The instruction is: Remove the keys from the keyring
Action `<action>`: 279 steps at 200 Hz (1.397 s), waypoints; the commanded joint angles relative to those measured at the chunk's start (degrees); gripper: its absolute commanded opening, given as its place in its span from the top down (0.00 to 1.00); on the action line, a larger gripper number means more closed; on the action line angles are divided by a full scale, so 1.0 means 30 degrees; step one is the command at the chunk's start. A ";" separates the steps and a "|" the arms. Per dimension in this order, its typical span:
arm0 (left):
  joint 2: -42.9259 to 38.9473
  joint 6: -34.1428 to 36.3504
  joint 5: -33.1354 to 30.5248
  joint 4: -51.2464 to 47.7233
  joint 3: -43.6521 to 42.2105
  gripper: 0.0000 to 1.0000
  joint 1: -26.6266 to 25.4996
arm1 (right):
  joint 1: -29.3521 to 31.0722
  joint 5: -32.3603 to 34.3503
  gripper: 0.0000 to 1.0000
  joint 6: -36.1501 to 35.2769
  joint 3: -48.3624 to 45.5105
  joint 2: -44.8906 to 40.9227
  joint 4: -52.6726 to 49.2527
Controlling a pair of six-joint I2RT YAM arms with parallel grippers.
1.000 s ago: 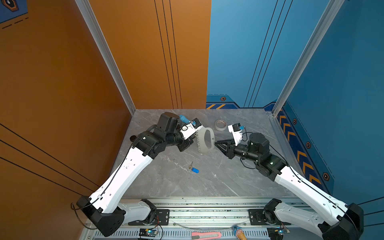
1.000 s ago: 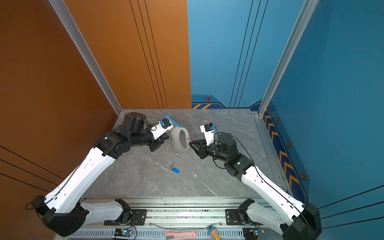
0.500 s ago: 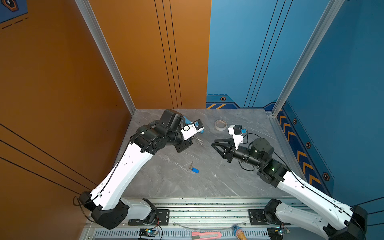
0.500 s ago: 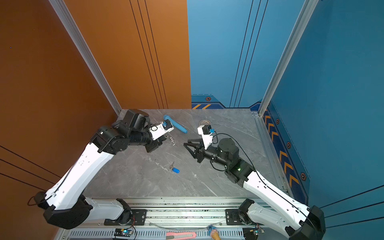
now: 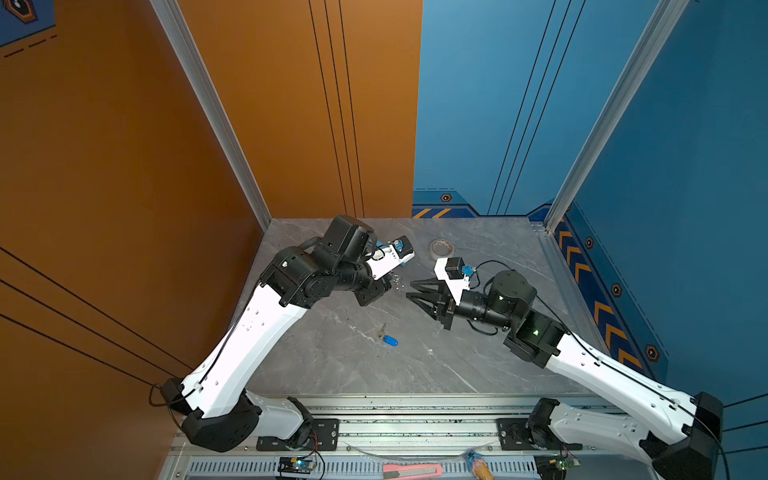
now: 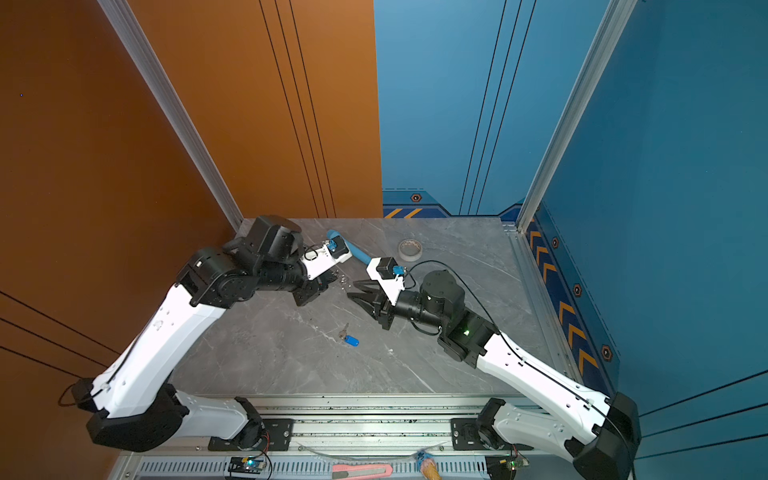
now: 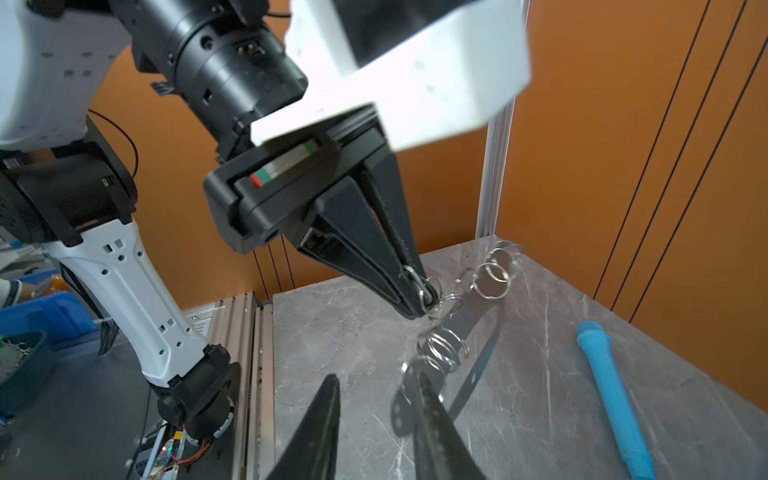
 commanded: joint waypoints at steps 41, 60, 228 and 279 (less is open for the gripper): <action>0.0498 -0.1069 -0.0428 -0.1341 0.1388 1.00 -0.0521 | 0.1380 0.0960 0.75 -0.2148 0.0933 0.0863 -0.0618; 0.0405 -0.0645 -0.0608 -0.1454 0.1505 1.00 -0.0703 | 0.1118 0.1487 0.75 -0.2149 0.0677 0.0983 -0.0110; -0.0592 0.2207 -0.0647 -0.1359 0.1089 1.00 -0.1319 | -0.0254 -0.1175 0.74 -0.1513 0.1337 0.2380 0.0709; -0.1005 0.2965 -0.1058 -0.1336 0.0833 1.00 -0.1353 | -0.0666 -0.1789 0.70 -0.1320 0.1089 0.1311 0.0172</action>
